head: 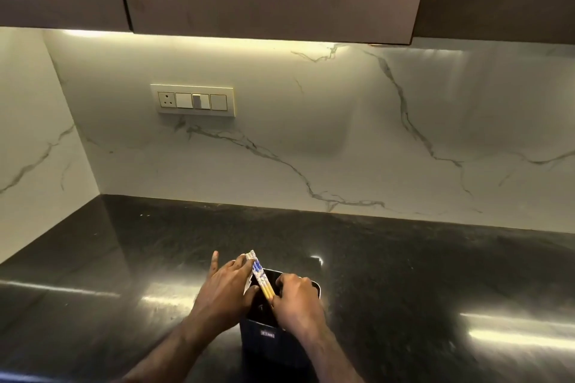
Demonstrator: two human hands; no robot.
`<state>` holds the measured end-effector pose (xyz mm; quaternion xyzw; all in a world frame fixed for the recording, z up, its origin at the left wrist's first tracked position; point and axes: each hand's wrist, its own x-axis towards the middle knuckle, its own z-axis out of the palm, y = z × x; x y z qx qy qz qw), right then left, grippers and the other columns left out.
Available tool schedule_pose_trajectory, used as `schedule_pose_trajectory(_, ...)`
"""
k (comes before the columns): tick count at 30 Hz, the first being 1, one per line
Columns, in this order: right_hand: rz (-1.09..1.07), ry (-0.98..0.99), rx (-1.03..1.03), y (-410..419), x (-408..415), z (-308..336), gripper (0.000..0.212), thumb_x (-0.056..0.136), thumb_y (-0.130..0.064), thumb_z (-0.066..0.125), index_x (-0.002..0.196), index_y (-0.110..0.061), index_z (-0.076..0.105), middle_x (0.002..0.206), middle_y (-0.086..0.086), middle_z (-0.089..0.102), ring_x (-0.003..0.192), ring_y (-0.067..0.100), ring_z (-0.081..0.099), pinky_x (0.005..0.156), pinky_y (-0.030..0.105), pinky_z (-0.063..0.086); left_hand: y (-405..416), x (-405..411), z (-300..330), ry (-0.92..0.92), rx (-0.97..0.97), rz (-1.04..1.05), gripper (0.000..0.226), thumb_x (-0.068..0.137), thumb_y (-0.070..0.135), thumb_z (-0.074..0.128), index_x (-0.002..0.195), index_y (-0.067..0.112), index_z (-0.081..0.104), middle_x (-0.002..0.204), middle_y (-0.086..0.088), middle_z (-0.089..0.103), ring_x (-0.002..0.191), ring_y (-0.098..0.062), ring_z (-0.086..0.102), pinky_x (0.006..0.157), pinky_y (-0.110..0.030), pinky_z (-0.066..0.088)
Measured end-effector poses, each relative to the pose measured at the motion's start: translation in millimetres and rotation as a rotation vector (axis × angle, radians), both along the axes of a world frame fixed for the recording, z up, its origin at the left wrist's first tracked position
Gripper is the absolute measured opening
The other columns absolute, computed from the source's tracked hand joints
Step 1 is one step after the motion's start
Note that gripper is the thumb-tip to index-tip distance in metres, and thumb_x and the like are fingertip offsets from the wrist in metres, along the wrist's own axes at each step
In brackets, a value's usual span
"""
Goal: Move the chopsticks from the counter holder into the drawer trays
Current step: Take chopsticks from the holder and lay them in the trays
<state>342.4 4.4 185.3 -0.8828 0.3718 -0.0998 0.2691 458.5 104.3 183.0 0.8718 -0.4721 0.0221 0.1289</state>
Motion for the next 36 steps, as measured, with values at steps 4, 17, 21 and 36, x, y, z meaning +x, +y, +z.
schedule_pose_trajectory(4,0.016,0.123,0.043,-8.6,12.7,-10.3,0.016,0.085,-0.021,0.061,0.098,-0.016,0.067,0.103,0.009,0.07,0.097,0.028,0.067,0.077,0.035,0.054,-1.0,10.4,0.3,0.028,-0.01,0.012,0.064,0.094,0.044,0.045,0.151,0.023,0.023,0.157,0.0,0.031,0.144,-0.01,0.026,0.117,-0.046,-0.013)
schedule_pose_trajectory(17,0.044,0.23,0.166,-21.7,31.5,-31.0,0.025,0.083,-0.027,0.069,0.107,-0.021,0.066,0.117,0.007,0.065,0.109,0.026,0.063,0.089,0.034,0.053,-26.5,29.6,-14.4,0.759,-0.377,0.2,0.08,0.085,0.019,0.07,0.151,0.016,0.024,0.135,-0.004,0.059,0.12,-0.008,0.056,0.086,-0.007,0.041)
schedule_pose_trajectory(21,0.025,0.196,0.181,-23.6,34.5,-33.9,0.02,0.079,-0.021,0.069,0.099,-0.024,0.069,0.112,0.005,0.067,0.105,0.024,0.064,0.085,0.031,0.052,-34.2,32.9,-22.3,0.867,-0.456,0.238,0.069,0.079,0.008,0.076,0.141,0.012,0.045,0.127,-0.006,0.065,0.112,-0.011,0.063,0.079,-0.006,0.045)
schedule_pose_trajectory(36,0.052,-0.091,0.325,-33.5,38.0,-8.5,0.016,0.079,-0.019,0.074,0.093,-0.026,0.076,0.09,-0.008,0.076,0.086,0.004,0.068,0.082,0.024,0.054,-45.2,38.9,13.2,1.198,-0.854,0.135,0.025,0.069,0.0,0.08,0.093,0.004,0.074,0.086,-0.01,0.077,0.081,-0.018,0.073,0.069,-0.019,0.056)
